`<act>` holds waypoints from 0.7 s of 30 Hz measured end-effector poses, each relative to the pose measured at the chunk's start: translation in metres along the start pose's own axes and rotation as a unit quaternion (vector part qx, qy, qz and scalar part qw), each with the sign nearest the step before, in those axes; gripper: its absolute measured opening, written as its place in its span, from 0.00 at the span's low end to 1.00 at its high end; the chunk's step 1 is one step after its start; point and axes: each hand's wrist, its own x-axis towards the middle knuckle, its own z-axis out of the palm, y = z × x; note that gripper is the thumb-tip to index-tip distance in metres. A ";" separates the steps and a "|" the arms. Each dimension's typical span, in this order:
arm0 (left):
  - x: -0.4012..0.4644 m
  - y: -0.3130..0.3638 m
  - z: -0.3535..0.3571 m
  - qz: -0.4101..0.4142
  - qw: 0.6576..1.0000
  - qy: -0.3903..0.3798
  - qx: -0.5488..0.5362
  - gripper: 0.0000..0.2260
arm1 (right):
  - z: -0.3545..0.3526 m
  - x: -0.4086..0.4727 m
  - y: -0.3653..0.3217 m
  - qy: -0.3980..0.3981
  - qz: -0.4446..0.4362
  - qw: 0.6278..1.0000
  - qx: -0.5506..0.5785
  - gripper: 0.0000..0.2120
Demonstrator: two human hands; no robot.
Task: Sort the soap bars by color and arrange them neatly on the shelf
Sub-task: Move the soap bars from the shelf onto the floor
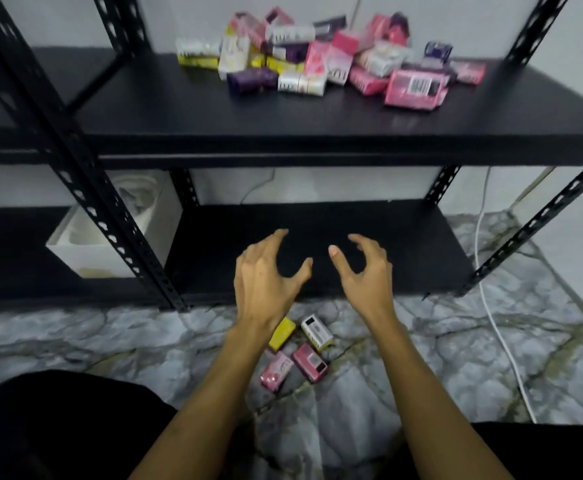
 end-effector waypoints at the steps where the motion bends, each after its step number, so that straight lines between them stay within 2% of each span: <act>1: 0.013 0.013 -0.011 0.035 0.999 0.026 -0.002 0.26 | -0.012 0.009 -0.020 0.017 -0.025 0.999 0.010 0.22; 5: 0.075 0.051 -0.053 0.138 0.987 0.086 -0.010 0.24 | -0.053 0.045 -0.090 0.068 -0.120 0.990 0.029 0.17; 10: 0.156 0.074 -0.084 0.139 0.987 0.063 0.042 0.28 | -0.065 0.101 -0.143 0.021 -0.147 0.988 -0.041 0.20; 13: 0.198 0.069 -0.090 0.116 0.990 0.021 0.081 0.27 | -0.057 0.135 -0.158 -0.042 -0.152 0.981 -0.110 0.23; 17: 0.234 0.047 -0.086 0.083 0.979 -0.054 0.176 0.30 | -0.037 0.172 -0.163 -0.140 -0.102 0.960 -0.220 0.27; 21: 0.256 0.022 -0.074 0.106 0.951 -0.144 0.251 0.34 | -0.020 0.205 -0.172 -0.154 -0.076 0.948 -0.266 0.32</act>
